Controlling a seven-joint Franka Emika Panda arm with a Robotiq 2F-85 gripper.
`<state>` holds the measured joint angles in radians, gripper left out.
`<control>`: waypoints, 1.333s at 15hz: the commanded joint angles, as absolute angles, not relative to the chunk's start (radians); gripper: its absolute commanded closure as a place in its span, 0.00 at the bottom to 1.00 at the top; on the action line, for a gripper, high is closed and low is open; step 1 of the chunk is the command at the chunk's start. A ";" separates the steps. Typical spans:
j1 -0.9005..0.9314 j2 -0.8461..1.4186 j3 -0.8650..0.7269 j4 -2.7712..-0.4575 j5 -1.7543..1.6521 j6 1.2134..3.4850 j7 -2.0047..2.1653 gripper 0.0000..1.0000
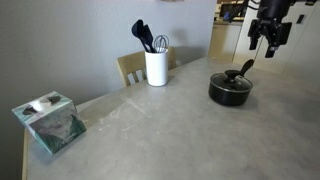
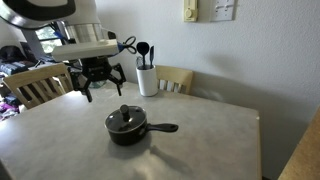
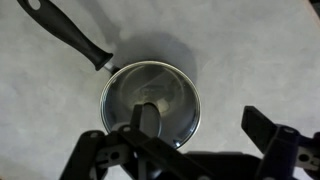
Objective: Take the lid off of the pot and put it on the table
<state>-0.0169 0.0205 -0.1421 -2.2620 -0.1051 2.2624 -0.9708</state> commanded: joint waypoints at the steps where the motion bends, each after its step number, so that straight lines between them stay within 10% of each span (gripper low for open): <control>1: -0.046 0.181 -0.112 -2.178 -0.126 2.324 -0.928 0.00; 20: -0.062 0.275 -0.071 -2.135 -0.175 2.346 -0.872 0.00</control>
